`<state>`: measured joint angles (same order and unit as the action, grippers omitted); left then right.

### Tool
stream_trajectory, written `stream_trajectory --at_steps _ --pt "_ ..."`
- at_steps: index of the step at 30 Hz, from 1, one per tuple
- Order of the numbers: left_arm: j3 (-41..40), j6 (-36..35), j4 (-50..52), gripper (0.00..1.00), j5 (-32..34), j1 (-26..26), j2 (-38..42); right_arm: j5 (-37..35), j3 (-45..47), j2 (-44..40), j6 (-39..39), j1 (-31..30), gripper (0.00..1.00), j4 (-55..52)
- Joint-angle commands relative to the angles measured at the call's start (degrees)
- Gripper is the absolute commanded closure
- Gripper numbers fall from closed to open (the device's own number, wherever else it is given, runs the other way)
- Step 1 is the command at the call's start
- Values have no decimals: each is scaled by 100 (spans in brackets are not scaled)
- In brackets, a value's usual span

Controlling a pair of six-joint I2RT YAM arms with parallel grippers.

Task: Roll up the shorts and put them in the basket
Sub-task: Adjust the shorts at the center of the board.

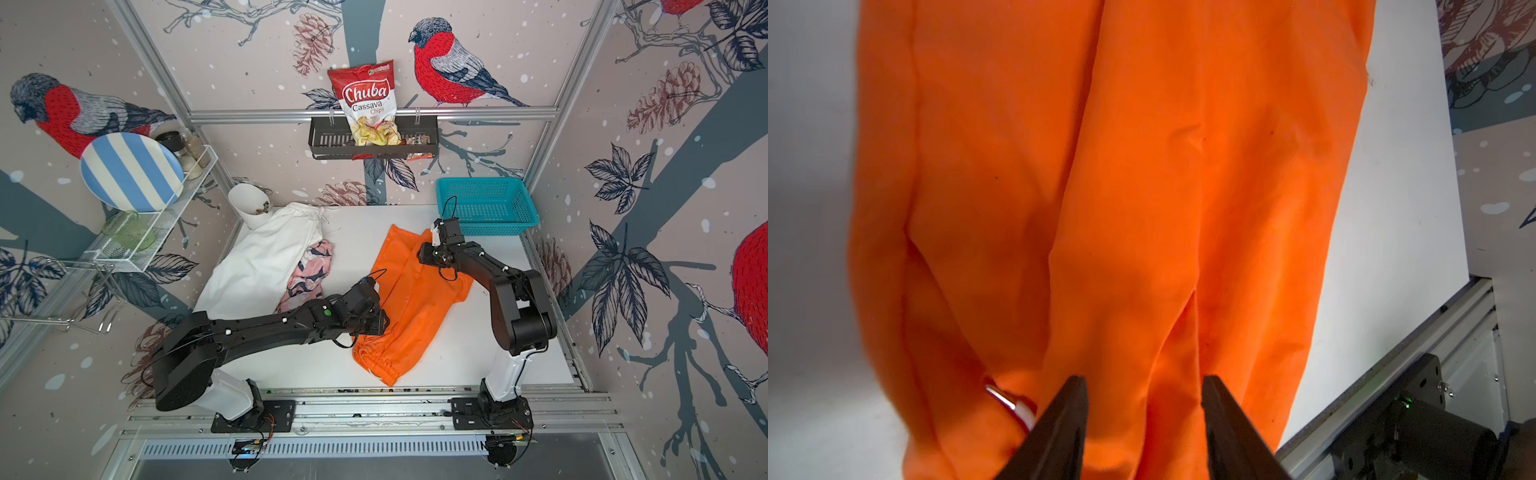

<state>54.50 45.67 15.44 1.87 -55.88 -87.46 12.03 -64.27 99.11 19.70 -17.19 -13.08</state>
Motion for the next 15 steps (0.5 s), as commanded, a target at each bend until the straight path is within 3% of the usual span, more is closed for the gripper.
stream_trajectory --at_steps 1,7,10,15 --pt "54 -386 651 52 296 278 25 -618 511 -503 228 -3 52 -436" --pt "236 -820 407 52 -271 533 -632 -821 1433 -1305 405 -21 50 -353" --pt "450 -878 369 55 -299 543 -1059 -416 1757 -1238 502 -42 50 70" --pt "-362 -626 -26 55 -345 569 -956 -131 1784 -603 635 -145 51 801"
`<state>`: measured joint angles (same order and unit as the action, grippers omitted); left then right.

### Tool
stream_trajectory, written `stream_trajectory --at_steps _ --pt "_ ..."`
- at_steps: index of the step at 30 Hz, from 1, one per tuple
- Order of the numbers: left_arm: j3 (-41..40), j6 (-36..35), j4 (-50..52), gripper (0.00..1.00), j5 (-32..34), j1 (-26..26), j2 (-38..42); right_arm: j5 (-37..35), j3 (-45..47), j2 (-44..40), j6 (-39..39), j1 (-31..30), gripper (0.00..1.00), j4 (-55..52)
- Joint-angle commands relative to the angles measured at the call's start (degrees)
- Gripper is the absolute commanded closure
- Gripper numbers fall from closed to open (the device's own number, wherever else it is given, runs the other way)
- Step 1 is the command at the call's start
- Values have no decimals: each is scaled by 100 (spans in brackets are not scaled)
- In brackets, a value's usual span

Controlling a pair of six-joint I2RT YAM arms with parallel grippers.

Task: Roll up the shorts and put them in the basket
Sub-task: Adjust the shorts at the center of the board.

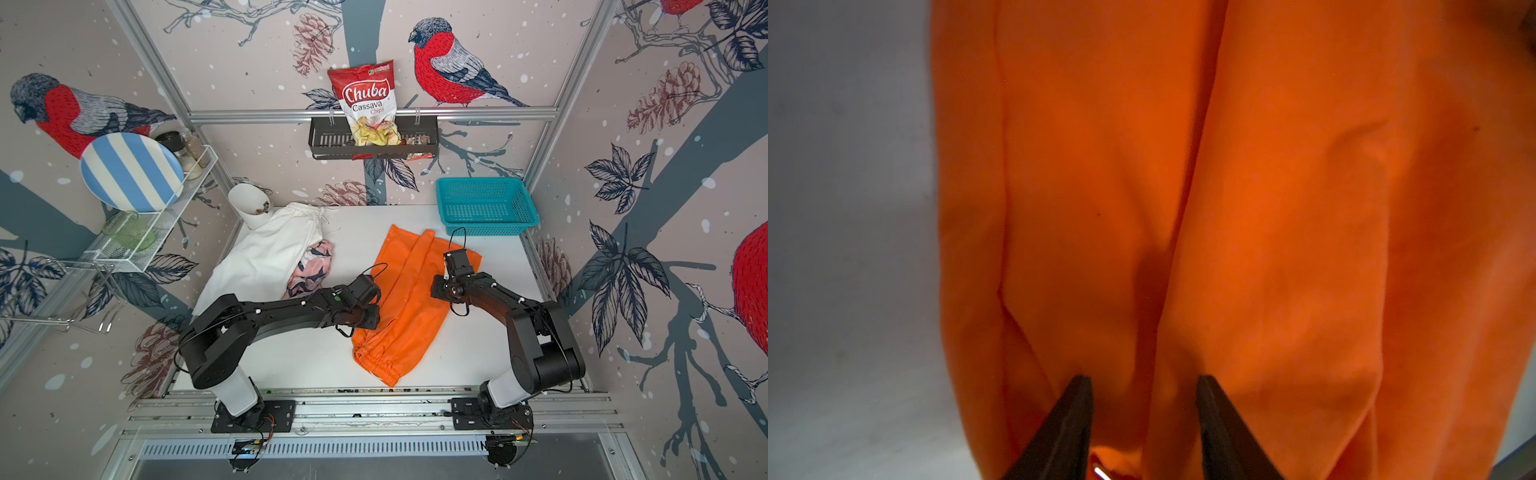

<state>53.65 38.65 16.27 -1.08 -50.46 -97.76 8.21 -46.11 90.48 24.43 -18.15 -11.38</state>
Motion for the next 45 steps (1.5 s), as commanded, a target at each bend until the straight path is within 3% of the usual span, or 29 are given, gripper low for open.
stream_trajectory --at_steps 1,13,17,24,30,35,45 --pt "-488 171 -188 55 -50 27 166 334 -90 437 168 -82 51 775" --pt "-1945 1124 -760 55 2 -96 1396 912 -1831 2159 -165 -668 51 950" --pt "-1768 1112 -880 54 0 -154 1136 360 -2183 2304 -266 -484 51 530" --pt "-928 781 -961 56 -40 -260 703 31 -2573 2362 -495 140 53 158" --pt "-667 735 -505 55 337 -307 1001 5 -2754 1665 -592 -35 53 -362" --pt "-758 760 -100 56 594 -301 1331 380 -2193 805 -331 -588 53 -636" --pt "-1359 733 -327 64 -130 -316 1261 533 -455 -901 561 -2012 52 -950"
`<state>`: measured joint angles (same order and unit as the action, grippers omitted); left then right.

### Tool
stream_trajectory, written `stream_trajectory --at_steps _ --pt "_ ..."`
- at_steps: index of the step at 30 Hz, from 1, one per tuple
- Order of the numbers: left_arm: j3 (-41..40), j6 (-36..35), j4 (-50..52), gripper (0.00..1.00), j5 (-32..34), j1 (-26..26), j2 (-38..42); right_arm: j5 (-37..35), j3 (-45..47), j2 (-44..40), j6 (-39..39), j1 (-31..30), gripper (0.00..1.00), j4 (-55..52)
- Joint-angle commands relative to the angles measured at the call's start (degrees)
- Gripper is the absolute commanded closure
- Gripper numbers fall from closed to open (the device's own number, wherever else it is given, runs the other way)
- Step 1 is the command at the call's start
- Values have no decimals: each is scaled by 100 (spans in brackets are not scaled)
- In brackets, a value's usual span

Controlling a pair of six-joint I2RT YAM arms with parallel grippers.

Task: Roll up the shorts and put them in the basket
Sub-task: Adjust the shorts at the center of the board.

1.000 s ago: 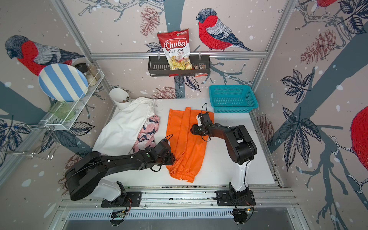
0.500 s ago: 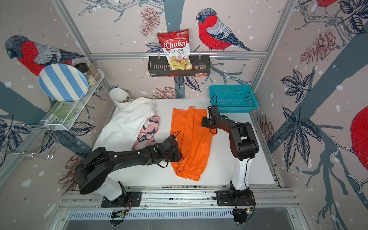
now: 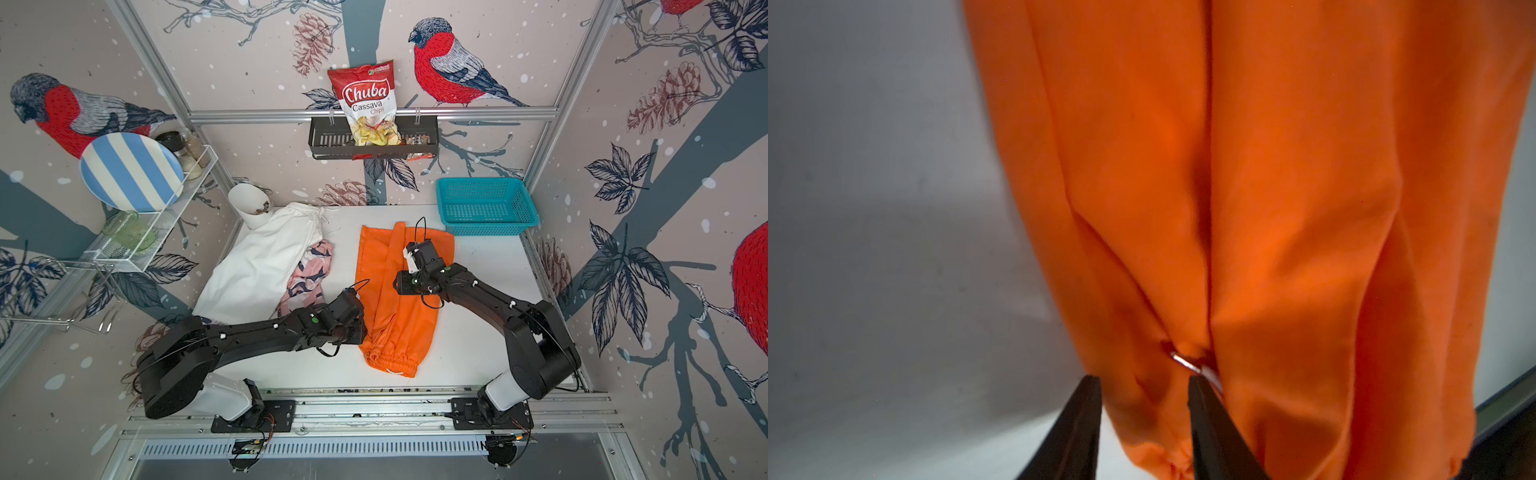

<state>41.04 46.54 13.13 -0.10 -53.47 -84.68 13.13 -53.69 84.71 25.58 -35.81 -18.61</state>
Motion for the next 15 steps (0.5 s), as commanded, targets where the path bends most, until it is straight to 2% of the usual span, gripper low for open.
stream_trajectory --at_steps 1,7,12,15 --pt "-128 -70 -21 65 -251 -14 -85 89 452 -466 568 -358 51 -204" --pt "-153 -101 -60 67 -293 -23 -289 573 1280 -1007 1449 -1068 42 252" --pt "-133 -59 -96 70 -316 -30 -338 700 1506 -957 2097 -1582 39 848" --pt "-145 -32 -95 73 -307 -32 -338 612 1561 -799 2291 -1683 39 1118"
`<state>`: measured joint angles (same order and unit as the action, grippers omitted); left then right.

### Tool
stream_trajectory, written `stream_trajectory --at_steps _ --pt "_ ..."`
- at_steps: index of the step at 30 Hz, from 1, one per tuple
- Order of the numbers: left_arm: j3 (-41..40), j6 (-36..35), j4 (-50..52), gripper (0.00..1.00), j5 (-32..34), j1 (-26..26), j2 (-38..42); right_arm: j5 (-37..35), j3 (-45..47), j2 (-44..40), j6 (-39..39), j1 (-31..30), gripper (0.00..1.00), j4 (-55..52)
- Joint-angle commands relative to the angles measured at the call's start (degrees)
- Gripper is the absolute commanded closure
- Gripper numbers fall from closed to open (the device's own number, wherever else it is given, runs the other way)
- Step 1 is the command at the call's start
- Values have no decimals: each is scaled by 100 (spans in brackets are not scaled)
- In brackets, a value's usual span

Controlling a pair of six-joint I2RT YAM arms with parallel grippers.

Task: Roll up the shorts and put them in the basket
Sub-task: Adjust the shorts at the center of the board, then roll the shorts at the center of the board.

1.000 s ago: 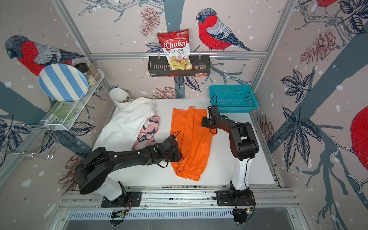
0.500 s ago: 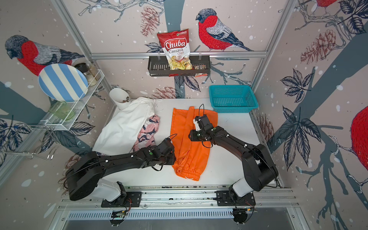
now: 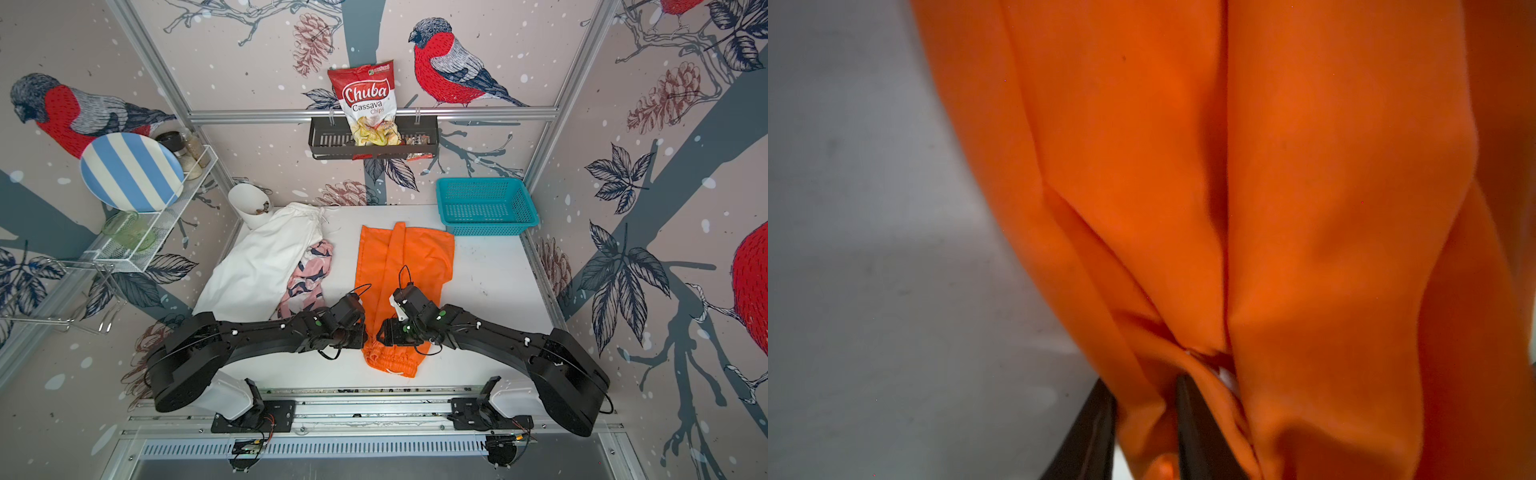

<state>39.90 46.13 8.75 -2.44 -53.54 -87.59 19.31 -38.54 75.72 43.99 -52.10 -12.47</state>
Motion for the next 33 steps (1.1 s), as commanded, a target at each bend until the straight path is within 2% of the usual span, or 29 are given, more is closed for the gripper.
stream_trajectory --at_steps 1,3,4,6,7,8,12,16,20,21,24,27,28,29,30,31,33 --pt "-26 6 346 74 -73 -24 -45 -28 57 159 491 -55 41 561" --pt "-30 6 358 78 -60 -23 -39 -77 19 265 515 -62 49 588" --pt "-29 2 370 80 -54 -25 -30 -129 -1 266 514 -63 59 580" --pt "-22 2 381 85 -51 -25 11 -351 -44 130 468 -62 90 413" --pt "-17 5 411 86 -30 -25 49 -541 -87 14 417 -68 99 234" --pt "-22 18 440 86 -20 -25 114 -797 -153 -160 359 -52 100 -42" --pt "31 54 428 83 -94 -27 461 -1642 -320 -1058 67 138 100 -926" --pt "191 23 631 81 -77 -25 558 -2156 -629 -1599 -282 196 100 -1620" --pt "307 102 712 78 -116 -34 763 -1996 -720 -1452 -398 139 100 -1587" --pt "305 149 629 76 -222 -34 867 -1954 -728 -1378 -399 117 100 -1522" --pt "278 322 342 60 -500 -34 1099 -1839 -737 -1090 -367 -2 100 -1226" --pt "314 442 440 58 -455 -34 1191 -1580 -748 -673 -305 -218 100 -769" --pt "312 482 511 58 -374 -34 1259 -1502 -762 -541 -311 -333 97 -635" --pt "299 508 604 56 -272 -34 1360 -1407 -785 -424 -303 -429 85 -517" --pt "300 536 704 54 -176 -32 1460 -1303 -832 -259 -301 -506 68 -429" --pt "297 563 789 52 -94 -28 1561 -1251 -855 -193 -296 -580 58 -381" --pt "265 599 917 50 -27 -25 1765 -1387 -892 -219 -220 -693 52 -428"
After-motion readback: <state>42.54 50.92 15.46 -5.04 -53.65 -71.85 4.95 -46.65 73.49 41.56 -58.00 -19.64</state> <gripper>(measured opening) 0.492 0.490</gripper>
